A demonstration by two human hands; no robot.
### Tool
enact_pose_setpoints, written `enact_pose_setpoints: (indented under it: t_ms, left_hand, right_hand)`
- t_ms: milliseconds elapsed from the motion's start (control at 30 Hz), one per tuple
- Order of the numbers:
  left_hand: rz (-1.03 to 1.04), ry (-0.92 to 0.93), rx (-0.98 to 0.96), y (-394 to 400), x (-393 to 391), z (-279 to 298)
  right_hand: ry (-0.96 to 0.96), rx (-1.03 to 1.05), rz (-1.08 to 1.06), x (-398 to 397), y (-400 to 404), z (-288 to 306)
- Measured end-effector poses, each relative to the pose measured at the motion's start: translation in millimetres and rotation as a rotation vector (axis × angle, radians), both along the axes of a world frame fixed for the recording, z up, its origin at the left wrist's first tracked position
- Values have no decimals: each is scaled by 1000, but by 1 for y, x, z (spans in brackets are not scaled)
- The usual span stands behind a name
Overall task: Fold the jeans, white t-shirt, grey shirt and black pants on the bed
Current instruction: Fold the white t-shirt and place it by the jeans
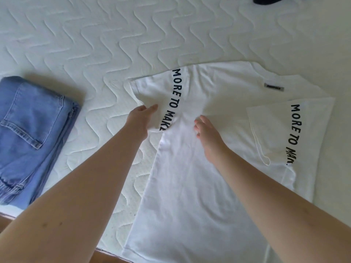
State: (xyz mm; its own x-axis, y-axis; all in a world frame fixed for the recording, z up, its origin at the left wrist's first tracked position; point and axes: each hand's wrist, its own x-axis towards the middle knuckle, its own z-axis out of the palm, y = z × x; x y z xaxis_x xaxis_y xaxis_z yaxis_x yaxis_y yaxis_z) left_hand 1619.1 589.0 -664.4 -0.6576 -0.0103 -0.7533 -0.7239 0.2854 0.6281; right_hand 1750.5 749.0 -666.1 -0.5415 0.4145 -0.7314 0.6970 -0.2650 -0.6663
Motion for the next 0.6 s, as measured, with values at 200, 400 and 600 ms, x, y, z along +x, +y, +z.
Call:
enact_pose_setpoints:
  t_ms: [200, 400, 600]
  left_hand:
    - [-121, 186, -197, 18, -8, 3]
    - [-464, 554, -150, 55, -2, 46]
    - [-1063, 866, -45, 114, 38, 61]
  right_hand:
    - [15, -79, -110, -20, 11, 1]
    - [95, -339, -298, -20, 43, 15]
    - [304, -379, -328, -11, 92, 40]
